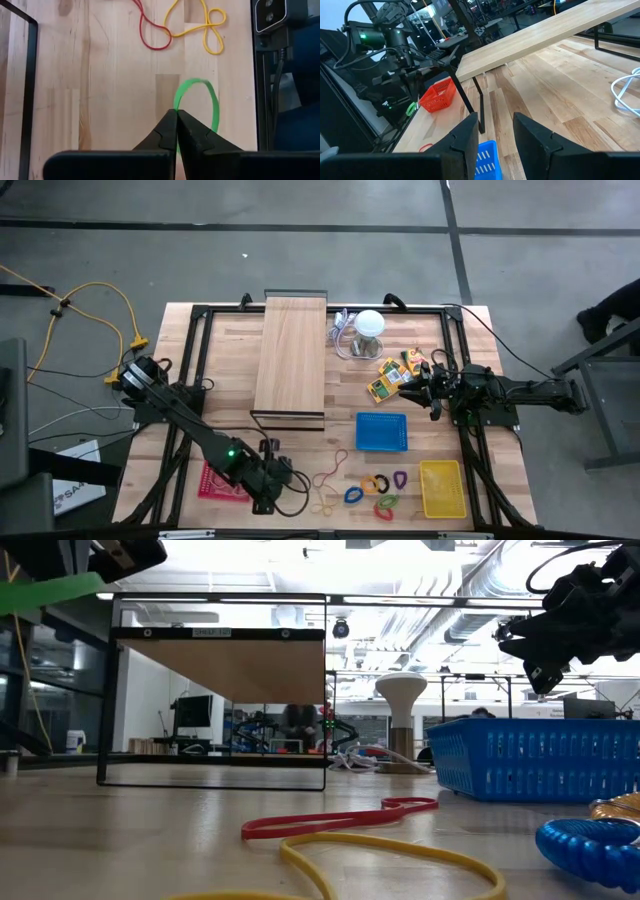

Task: Pick & Place Office Desk Supplies
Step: Put the green rubber band into the red bin

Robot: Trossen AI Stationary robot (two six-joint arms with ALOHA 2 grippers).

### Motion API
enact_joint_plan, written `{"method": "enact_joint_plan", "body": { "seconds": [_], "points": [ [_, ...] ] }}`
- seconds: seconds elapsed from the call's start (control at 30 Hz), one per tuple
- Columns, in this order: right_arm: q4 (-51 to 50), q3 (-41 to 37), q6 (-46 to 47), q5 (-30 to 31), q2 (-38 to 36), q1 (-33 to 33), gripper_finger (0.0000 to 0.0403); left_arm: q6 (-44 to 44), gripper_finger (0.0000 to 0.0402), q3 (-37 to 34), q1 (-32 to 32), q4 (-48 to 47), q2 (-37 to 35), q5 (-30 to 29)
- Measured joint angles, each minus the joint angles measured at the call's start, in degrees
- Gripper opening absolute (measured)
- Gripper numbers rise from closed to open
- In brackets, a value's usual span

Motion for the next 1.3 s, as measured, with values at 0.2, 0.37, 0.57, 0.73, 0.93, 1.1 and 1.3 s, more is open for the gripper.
{"method": "enact_joint_plan", "body": {
  "seconds": [0.2,0.37,0.57,0.73,0.93,1.1,1.3],
  "points": [
    [0.01,0.0,0.0,0.0,0.0,0.0,0.0111,-1.98,0.0001,0.0,-0.19,-1.04,-0.06,0.46],
    [-0.01,0.0,0.0,0.01,0.02,0.01,0.0111,-7.0,0.0001,0.02,-1.3,-5.42,-2.25,0.19],
    [-0.01,0.0,0.0,-0.01,0.0,0.01,0.0111,-13.68,0.0001,0.02,-3.96,-13.03,-4.88,-2.87],
    [-0.01,0.0,0.0,0.0,0.0,0.01,0.0111,-16.8,0.0001,0.02,-7.25,-17.11,-4.96,-4.05],
    [0.01,0.0,0.0,0.01,0.01,-0.01,0.0111,-22.14,0.0001,0.02,-11.33,-22.12,-5.67,-6.95],
    [0.0,0.0,0.0,-0.01,0.02,0.0,0.0111,-28.58,0.0001,0.02,-14.11,-27.12,-6.42,-8.49],
    [-0.01,0.0,0.0,0.01,0.02,-0.01,0.0111,-34.6,0.0001,-1.11,-15.53,-28.55,-6.43,-8.07]
  ]
}}
